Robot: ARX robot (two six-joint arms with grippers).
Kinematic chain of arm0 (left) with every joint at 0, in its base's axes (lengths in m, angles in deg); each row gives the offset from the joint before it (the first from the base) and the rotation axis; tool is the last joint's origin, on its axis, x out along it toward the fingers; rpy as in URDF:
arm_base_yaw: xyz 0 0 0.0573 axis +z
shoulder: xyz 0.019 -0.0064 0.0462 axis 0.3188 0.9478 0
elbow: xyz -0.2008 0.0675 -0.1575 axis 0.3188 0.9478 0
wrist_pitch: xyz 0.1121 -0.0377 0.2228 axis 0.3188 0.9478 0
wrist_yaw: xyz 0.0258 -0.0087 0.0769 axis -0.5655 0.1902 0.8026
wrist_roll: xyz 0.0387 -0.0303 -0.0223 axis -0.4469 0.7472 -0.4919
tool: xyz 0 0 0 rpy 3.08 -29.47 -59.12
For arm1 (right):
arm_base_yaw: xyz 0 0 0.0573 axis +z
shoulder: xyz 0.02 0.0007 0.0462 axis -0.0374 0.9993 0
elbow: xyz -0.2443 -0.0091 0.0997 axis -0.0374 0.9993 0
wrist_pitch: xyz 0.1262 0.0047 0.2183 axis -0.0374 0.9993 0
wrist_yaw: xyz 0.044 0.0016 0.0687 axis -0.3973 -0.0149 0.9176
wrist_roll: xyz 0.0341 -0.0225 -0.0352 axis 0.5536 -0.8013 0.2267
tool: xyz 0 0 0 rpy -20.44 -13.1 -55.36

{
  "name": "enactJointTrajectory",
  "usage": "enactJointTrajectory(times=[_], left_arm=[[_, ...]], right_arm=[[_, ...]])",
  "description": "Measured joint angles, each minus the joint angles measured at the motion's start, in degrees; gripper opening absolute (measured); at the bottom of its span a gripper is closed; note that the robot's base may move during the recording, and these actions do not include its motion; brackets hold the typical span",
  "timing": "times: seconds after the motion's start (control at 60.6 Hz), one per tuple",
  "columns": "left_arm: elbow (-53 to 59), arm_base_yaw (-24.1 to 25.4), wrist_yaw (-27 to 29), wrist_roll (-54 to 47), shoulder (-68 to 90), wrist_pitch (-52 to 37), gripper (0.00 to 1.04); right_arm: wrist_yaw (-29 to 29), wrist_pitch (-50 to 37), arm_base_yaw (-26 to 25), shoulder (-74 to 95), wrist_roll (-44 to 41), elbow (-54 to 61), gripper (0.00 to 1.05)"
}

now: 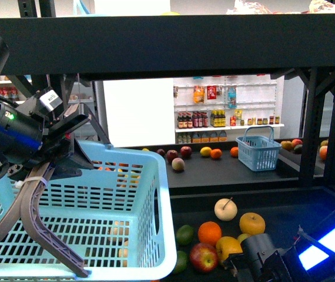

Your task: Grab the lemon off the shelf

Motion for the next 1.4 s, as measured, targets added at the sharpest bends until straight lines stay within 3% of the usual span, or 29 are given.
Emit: enactJointTrajectory(times=[0.049, 0.28, 0.412, 0.726, 0.924, 1.089, 1.237, 1.402], left_arm=[[0.0, 0.0, 0.0, 0.0, 0.0, 0.0, 0.27], [0.0, 0.0, 0.0, 0.0, 0.0, 0.0, 0.27], [0.0, 0.0, 0.0, 0.0, 0.0, 0.0, 0.27], [0.0, 0.0, 0.0, 0.0, 0.0, 0.0, 0.27], [0.0, 0.0, 0.0, 0.0, 0.0, 0.0, 0.27], [0.0, 0.0, 0.0, 0.0, 0.0, 0.0, 0.27], [0.0, 0.0, 0.0, 0.0, 0.0, 0.0, 0.27], [0.0, 0.0, 0.0, 0.0, 0.0, 0.0, 0.27]], right_arm=[[-0.3, 0.4, 0.2, 0.8, -0.2, -1.1, 1.01], [-0.8, 0.9, 0.7, 2.6, -0.3, -3.3, 0.65], [-1.0, 0.7, 0.5, 2.3, -0.3, -2.5, 0.51], [0.4, -9.6, -3.7, -11.3, 0.9, 15.3, 0.49], [5.0, -14.7, -9.7, -30.4, 1.5, 28.6, 0.49], [10.2, -13.1, -12.9, -46.9, 4.3, 35.6, 0.49], [15.5, -10.2, -12.0, -57.1, 8.7, 36.5, 0.49], [18.3, -7.8, -6.6, -63.8, 13.9, 35.4, 0.49]])
